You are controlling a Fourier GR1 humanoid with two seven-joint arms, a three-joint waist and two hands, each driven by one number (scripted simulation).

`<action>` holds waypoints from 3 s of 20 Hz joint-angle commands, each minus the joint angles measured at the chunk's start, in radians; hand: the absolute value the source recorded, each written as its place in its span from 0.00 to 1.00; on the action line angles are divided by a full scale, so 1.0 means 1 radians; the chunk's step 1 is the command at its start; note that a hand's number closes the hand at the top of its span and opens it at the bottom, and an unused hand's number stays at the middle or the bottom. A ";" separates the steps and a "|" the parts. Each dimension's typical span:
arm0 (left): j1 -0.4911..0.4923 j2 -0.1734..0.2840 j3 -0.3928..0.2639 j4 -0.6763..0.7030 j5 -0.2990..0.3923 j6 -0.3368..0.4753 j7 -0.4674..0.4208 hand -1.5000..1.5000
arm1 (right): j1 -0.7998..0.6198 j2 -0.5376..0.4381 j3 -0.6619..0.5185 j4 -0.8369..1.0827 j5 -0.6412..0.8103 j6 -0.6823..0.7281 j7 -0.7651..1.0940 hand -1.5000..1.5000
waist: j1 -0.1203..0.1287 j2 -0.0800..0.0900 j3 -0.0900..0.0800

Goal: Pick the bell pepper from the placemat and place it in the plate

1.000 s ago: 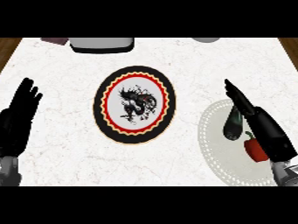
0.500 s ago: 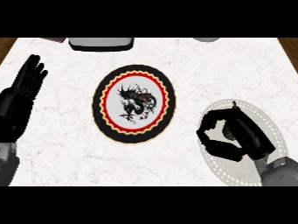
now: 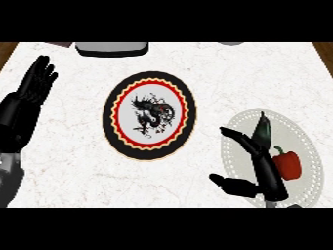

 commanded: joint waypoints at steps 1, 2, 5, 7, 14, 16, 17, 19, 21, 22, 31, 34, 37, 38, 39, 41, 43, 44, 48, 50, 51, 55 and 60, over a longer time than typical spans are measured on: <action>-0.006 -0.001 0.025 0.022 -0.005 -0.037 -0.015 0.50 | 0.067 -0.042 -0.085 -0.062 -0.042 -0.001 -0.134 0.00 | -0.001 -0.003 -0.001; -0.112 -0.029 0.012 0.097 -0.033 -0.016 0.012 0.50 | 0.008 -0.042 -0.106 -0.062 -0.038 0.016 -0.079 0.00 | -0.005 -0.001 -0.001; -0.019 -0.017 0.022 -0.001 -0.026 -0.025 0.018 0.50 | 0.078 -0.119 -0.045 -0.284 0.117 -0.037 0.153 0.00 | -0.001 -0.005 -0.003; -0.044 -0.004 0.031 0.009 -0.006 -0.029 0.045 0.50 | 0.046 -0.262 -0.110 -0.300 0.143 0.029 0.261 0.00 | -0.009 -0.007 -0.005; -0.029 -0.013 0.021 0.030 -0.040 -0.022 0.006 0.50 | 0.004 -0.485 -0.079 -0.380 0.266 0.297 0.721 0.00 | -0.001 -0.003 -0.010; -0.037 -0.023 0.011 -0.003 -0.030 -0.022 0.036 0.50 | -0.006 -0.512 -0.045 -0.414 0.276 0.386 0.829 0.00 | 0.008 -0.004 -0.007; -0.030 -0.018 0.030 0.009 -0.027 -0.020 0.024 0.50 | 0.010 -0.538 -0.028 -0.467 0.264 0.441 0.880 0.00 | 0.002 -0.006 -0.008; -0.029 -0.028 0.004 0.015 -0.042 -0.028 0.020 0.50 | -0.037 -0.547 -0.020 -0.451 0.210 0.554 0.966 0.00 | 0.017 -0.001 -0.006; -0.056 -0.037 0.010 0.054 -0.042 -0.038 0.002 0.50 | -0.068 -0.506 0.049 -0.485 0.225 0.612 1.081 0.00 | 0.014 0.002 -0.005; -0.014 -0.016 0.045 0.088 -0.030 -0.075 -0.064 0.50 | -0.098 -0.497 0.006 -0.485 0.173 0.648 1.119 0.00 | 0.016 0.001 -0.005; -0.091 -0.051 0.078 0.052 -0.053 -0.091 0.045 0.50 | -0.148 -0.349 0.006 -0.298 0.359 0.688 1.107 0.00 | 0.010 -0.001 -0.001; -0.006 -0.040 0.100 0.011 -0.030 -0.128 0.022 0.50 | -0.070 -0.431 -0.048 -0.286 0.374 0.701 1.053 0.00 | 0.008 -0.002 -0.001; -0.044 -0.096 0.080 0.054 -0.090 -0.093 0.017 0.50 | -0.135 -0.354 -0.058 -0.310 0.369 0.813 1.170 0.00 | 0.007 -0.002 -0.002; -0.068 -0.083 0.077 0.001 -0.087 -0.093 0.071 0.50 | -0.096 -0.385 -0.075 -0.218 0.405 0.747 1.041 0.00 | 0.007 -0.002 -0.001; -0.076 -0.082 0.093 0.040 -0.090 -0.111 0.046 0.50 | -0.075 -0.366 -0.064 -0.250 0.428 0.761 1.084 0.00 | 0.005 -0.002 -0.001; -0.047 -0.114 0.083 0.009 -0.100 -0.103 0.060 0.50 | -0.167 -0.299 -0.089 -0.150 0.441 0.785 1.073 0.00 | 0.011 -0.001 -0.001; -0.038 -0.103 0.112 0.029 -0.095 -0.133 0.027 0.50 | -0.123 -0.309 -0.090 -0.082 0.486 0.740 0.970 0.00 | 0.010 -0.001 -0.001; 0.006 -0.086 0.122 -0.036 -0.084 -0.152 0.057 0.50 | -0.130 -0.245 -0.063 -0.101 0.512 0.731 1.023 0.00 | 0.012 -0.002 -0.001; -0.114 -0.136 0.119 0.071 -0.121 -0.113 0.064 0.50 | -0.071 -0.282 -0.094 -0.057 0.516 0.734 0.905 0.00 | 0.002 -0.001 -0.001; -0.014 -0.109 0.161 0.086 -0.101 -0.186 -0.046 0.50 | -0.035 -0.291 -0.124 -0.074 0.521 0.736 0.877 0.00 | 0.004 -0.002 -0.002; -0.051 -0.119 0.145 0.046 -0.137 -0.149 0.025 0.50 | -0.024 -0.244 -0.092 -0.055 0.568 0.721 0.907 0.00 | 0.005 -0.002 -0.001; -0.004 -0.130 0.140 -0.073 -0.130 -0.158 0.091 0.50 | -0.079 -0.237 -0.122 0.079 0.629 0.714 0.857 0.00 | 0.012 -0.002 -0.001; -0.048 -0.146 0.164 -0.009 -0.138 -0.164 0.083 0.50 | -0.111 -0.144 -0.116 0.148 0.688 0.624 0.800 1.00 | 0.010 -0.002 -0.001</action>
